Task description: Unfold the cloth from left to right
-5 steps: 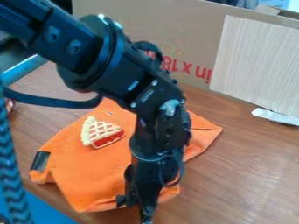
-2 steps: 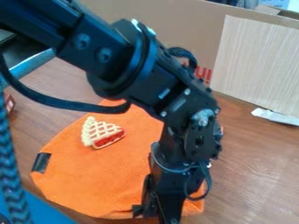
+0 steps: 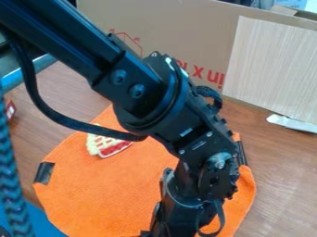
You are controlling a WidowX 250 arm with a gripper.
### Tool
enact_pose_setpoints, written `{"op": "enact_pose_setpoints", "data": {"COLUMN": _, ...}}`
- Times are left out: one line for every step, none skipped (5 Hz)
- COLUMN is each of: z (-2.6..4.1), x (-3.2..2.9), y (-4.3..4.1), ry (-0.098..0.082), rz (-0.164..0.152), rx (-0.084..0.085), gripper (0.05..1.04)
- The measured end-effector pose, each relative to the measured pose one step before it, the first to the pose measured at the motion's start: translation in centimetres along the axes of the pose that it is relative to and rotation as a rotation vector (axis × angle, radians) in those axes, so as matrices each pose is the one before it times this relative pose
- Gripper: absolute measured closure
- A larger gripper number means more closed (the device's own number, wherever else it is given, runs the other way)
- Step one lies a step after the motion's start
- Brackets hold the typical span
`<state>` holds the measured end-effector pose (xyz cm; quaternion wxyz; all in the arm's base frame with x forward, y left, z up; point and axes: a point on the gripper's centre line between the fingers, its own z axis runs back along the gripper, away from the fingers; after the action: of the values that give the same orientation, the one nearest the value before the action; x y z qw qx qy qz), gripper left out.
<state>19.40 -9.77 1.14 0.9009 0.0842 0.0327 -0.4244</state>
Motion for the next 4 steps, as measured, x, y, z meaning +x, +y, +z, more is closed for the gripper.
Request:
{"op": "enact_pose_setpoints", "data": {"z": 0.045, "x": -0.092, "y": -0.583, "ry": 0.0051, "rz": 0.0046, "rx": -0.0369, "gripper": 1.016}}
{"op": "enact_pose_setpoints", "data": {"z": 0.824, "x": 0.211, "y": 0.287, "ry": -0.0199, "rz": 0.01, "rx": -0.0385, "gripper": 0.997}}
{"op": "enact_pose_setpoints", "data": {"z": 1.4, "x": 0.083, "y": 1.234, "ry": 0.0029, "rz": 0.0011, "rx": -0.0107, "gripper": 0.838}}
{"op": "enact_pose_setpoints", "data": {"z": 3.333, "x": -0.496, "y": 3.259, "ry": -0.06, "rz": 0.0426, "rx": 0.0156, "gripper": 0.568}}
